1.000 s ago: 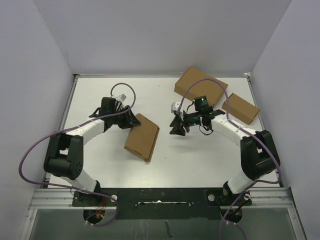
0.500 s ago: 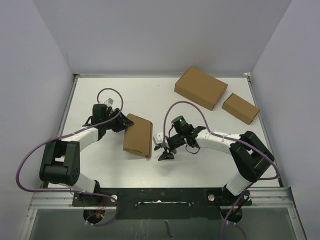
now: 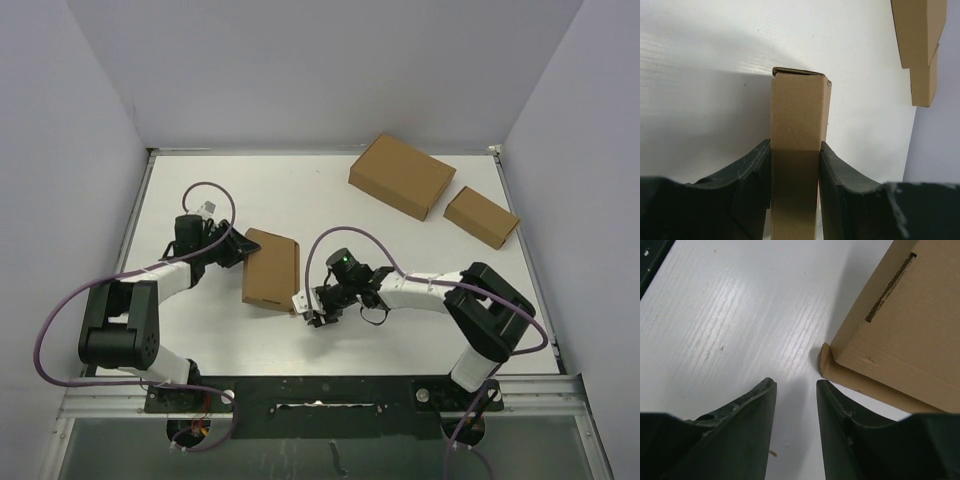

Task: Fold the paper box

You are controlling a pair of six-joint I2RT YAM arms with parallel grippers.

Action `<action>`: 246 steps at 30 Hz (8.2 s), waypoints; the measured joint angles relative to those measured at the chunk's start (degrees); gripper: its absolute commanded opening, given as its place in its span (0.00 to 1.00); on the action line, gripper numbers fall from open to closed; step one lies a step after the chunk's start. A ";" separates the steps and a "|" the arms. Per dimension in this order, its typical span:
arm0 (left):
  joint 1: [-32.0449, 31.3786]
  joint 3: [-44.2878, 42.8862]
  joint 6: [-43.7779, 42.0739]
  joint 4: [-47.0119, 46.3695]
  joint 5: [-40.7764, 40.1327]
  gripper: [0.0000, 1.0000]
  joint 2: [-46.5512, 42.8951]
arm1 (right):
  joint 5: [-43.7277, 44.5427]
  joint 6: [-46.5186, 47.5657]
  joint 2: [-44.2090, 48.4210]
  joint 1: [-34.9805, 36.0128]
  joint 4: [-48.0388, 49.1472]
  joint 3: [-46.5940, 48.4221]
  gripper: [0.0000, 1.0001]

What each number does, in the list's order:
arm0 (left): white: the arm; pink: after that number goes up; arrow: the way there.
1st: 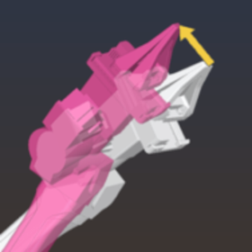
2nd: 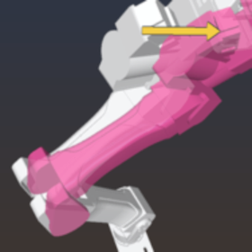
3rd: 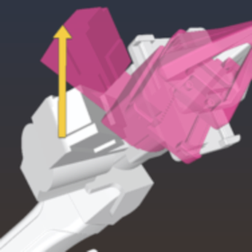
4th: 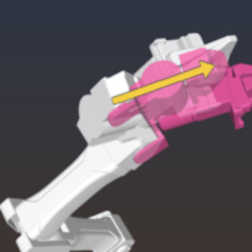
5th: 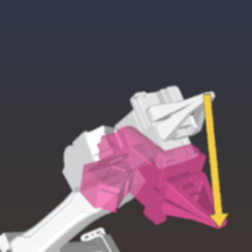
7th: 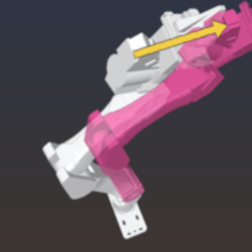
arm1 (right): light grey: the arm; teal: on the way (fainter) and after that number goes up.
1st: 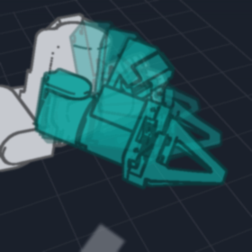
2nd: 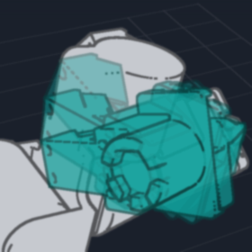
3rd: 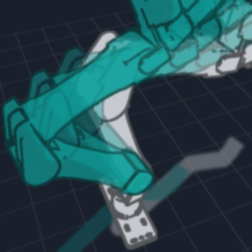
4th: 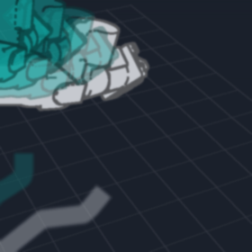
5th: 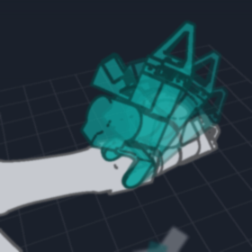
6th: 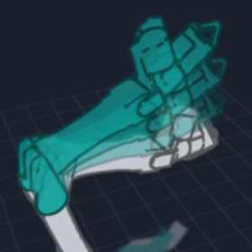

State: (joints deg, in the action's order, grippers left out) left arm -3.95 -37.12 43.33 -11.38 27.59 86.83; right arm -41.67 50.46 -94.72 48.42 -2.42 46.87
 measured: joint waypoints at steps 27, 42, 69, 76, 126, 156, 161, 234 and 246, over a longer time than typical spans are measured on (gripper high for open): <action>4.70 3.69 2.73 -8.76 6.38 0.13 3.56 | 14.19 0.07 -6.34 6.43 10.29 1.18 0.22; 6.56 3.98 3.15 -11.15 9.86 0.13 6.03 | 15.80 -0.96 -6.34 6.73 10.56 1.27 0.12; 7.04 1.03 2.05 -6.71 11.45 0.12 6.91 | 16.46 -3.87 -6.36 7.34 11.93 1.57 0.03; 8.20 -0.79 2.10 -4.85 14.53 0.10 9.11 | 14.45 -5.99 -6.36 5.77 12.26 1.68 0.00; 9.62 -3.06 3.91 -3.63 19.54 0.09 13.05 | -1.44 -24.17 -10.19 -3.04 6.58 7.98 0.00; 3.26 -9.16 -2.82 9.57 9.20 0.08 7.65 | 3.04 -23.89 -12.04 -1.01 -6.29 15.80 0.12; 2.60 -10.32 -5.27 12.15 7.78 0.08 7.10 | 3.04 -21.18 -12.04 -1.14 -9.38 17.59 0.34; -30.51 -31.26 -27.10 30.08 -38.75 0.09 9.55 | -14.53 -24.00 9.99 -36.46 -13.94 16.33 0.40; -34.36 -28.85 -28.46 25.73 -44.83 0.19 8.83 | -14.56 -24.22 9.99 -36.46 -13.92 16.33 0.40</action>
State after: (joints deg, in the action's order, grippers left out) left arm -38.30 -65.98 14.87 14.35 -17.23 95.66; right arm -56.23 26.24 -84.73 11.97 -16.34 63.20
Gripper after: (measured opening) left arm 0.335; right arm 0.394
